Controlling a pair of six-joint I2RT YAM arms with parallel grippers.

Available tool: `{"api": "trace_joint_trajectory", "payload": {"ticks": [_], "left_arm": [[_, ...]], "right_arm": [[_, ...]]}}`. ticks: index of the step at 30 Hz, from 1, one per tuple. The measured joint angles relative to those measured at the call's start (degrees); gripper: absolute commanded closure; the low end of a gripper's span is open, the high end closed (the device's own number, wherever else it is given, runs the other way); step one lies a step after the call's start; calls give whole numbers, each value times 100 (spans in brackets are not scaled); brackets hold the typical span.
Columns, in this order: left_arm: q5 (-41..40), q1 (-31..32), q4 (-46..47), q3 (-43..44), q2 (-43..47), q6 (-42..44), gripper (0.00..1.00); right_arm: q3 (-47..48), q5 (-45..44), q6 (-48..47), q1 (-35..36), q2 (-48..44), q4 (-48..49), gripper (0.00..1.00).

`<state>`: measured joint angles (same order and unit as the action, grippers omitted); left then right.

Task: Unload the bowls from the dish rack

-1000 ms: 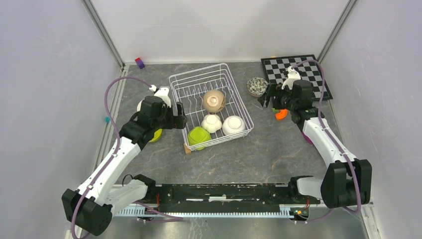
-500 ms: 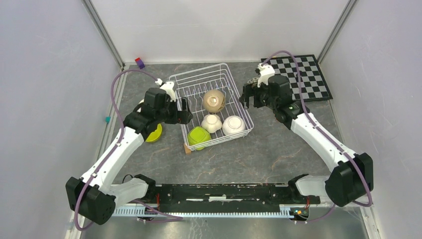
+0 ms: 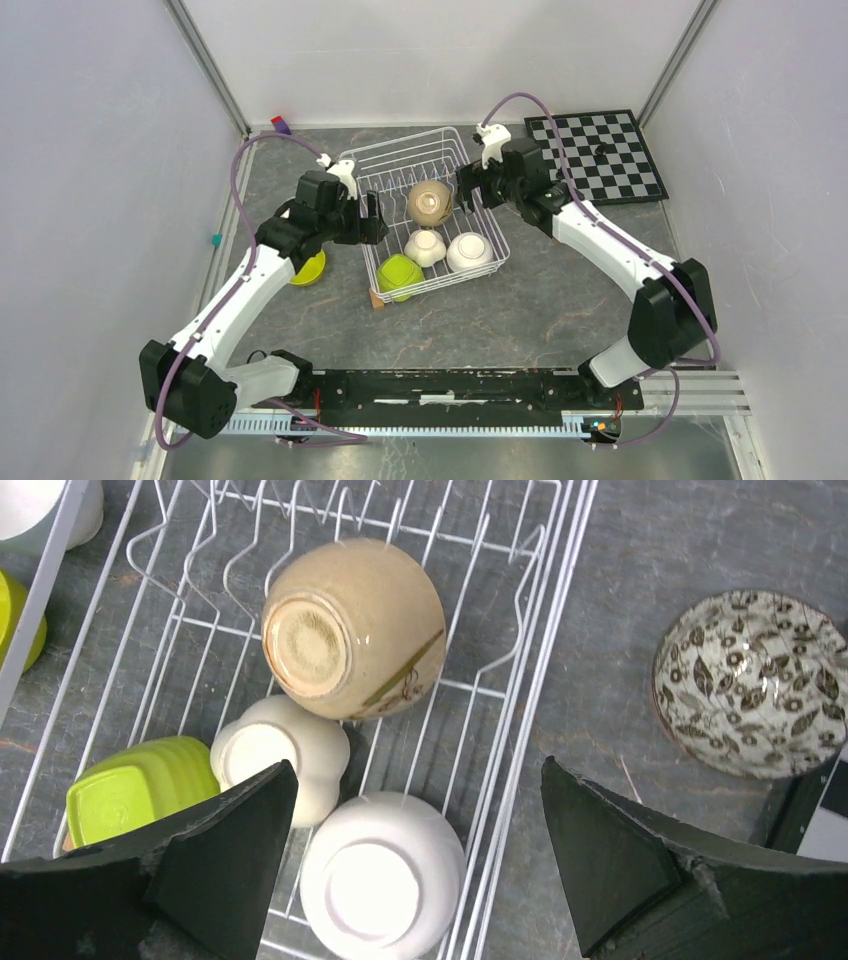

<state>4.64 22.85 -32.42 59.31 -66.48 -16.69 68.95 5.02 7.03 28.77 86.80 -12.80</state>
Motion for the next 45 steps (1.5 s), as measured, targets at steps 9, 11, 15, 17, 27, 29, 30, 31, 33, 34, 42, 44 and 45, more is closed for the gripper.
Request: {"api": "trace_joint_trajectory", "payload": {"ticks": [9,11,15,17,27,29,30,31,33,34,42,44,45], "left_arm": [[26,0,0,-203,-85,0,14],[35,0,0,-203,-127,0,14],[46,0,0,-205,-212,0,14],[66,0,0,-205,-240,0,14],[203,0,4,-205,-249,0,13],[199,0,4,-210,-238,2,12],[199,0,2,-216,-225,2,12],[197,0,0,-225,-210,4,12],[186,0,-22,-229,-181,11,12],[168,0,-37,-229,-170,26,13],[11,0,-238,-319,-155,140,23],[0,0,-254,-369,-155,140,29],[-2,0,-264,-387,-155,142,30]], "right_arm": [[1038,404,-240,0,1062,28,2],[1095,498,-221,0,1235,63,2],[1003,614,-42,0,1405,221,2],[894,658,118,0,1421,339,2],[-129,723,1504,0,1484,1744,2],[-229,717,1729,26,1512,2039,2],[-282,686,1829,37,1517,2157,2],[-334,675,1912,39,1530,2260,2],[-396,651,2070,48,1552,2426,2],[-407,632,2131,50,1569,2487,2],[-415,68,2350,208,1707,2643,5],[-415,-146,2304,286,1725,2579,8],[-415,-229,2269,319,1729,2544,9]]}}
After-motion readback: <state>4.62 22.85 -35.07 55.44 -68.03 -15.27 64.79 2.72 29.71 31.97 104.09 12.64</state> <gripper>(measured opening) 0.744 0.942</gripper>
